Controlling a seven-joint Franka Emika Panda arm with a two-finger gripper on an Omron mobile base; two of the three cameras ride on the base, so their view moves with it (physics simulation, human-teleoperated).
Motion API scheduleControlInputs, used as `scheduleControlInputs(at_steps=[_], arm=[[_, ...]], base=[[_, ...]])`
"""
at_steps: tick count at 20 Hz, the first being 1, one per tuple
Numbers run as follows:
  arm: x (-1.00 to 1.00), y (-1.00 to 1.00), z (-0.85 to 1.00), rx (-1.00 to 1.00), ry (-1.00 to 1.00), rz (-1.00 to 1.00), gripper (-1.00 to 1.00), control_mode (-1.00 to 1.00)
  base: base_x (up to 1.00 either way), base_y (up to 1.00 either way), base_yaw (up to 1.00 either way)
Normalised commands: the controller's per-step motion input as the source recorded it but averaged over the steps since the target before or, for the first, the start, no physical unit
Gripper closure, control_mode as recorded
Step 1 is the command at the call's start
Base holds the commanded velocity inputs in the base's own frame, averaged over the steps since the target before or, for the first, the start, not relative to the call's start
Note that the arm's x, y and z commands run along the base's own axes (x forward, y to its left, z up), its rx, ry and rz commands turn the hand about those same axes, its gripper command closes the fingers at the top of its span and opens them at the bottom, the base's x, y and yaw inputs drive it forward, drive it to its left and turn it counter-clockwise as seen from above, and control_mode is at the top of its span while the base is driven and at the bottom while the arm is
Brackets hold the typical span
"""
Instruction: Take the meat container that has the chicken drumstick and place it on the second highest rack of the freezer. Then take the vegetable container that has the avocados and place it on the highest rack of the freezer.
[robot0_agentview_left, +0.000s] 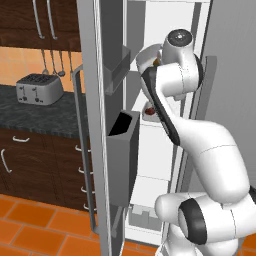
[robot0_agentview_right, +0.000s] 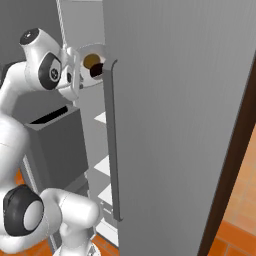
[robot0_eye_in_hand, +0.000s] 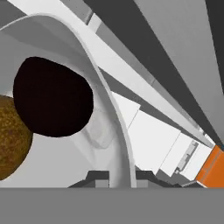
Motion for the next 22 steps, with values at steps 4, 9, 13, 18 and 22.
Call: scheduleControlInputs(at_steps=[4, 9, 13, 18, 22], arm=[[0.59, -0.24, 0.0, 0.0, 0.0, 0.0, 1.0, -1.0], [0.12, -0.37, 0.08, 0.0, 0.0, 0.0, 1.0, -1.0], [0.02, -0.14, 0.04, 0.0, -0.01, 0.04, 1.0, -1.0], [0.0, 0.0, 0.06, 0.0, -0.01, 0.13, 1.0, -1.0], [0.03, -0.05, 0.09, 0.0, -0.01, 0.11, 1.0, -1.0]], base=[[0.0, 0.0, 0.0], [0.0, 0.0, 0.0], [0.0, 0.0, 0.0], [0.0, 0.0, 0.0], [0.0, 0.0, 0.0]])
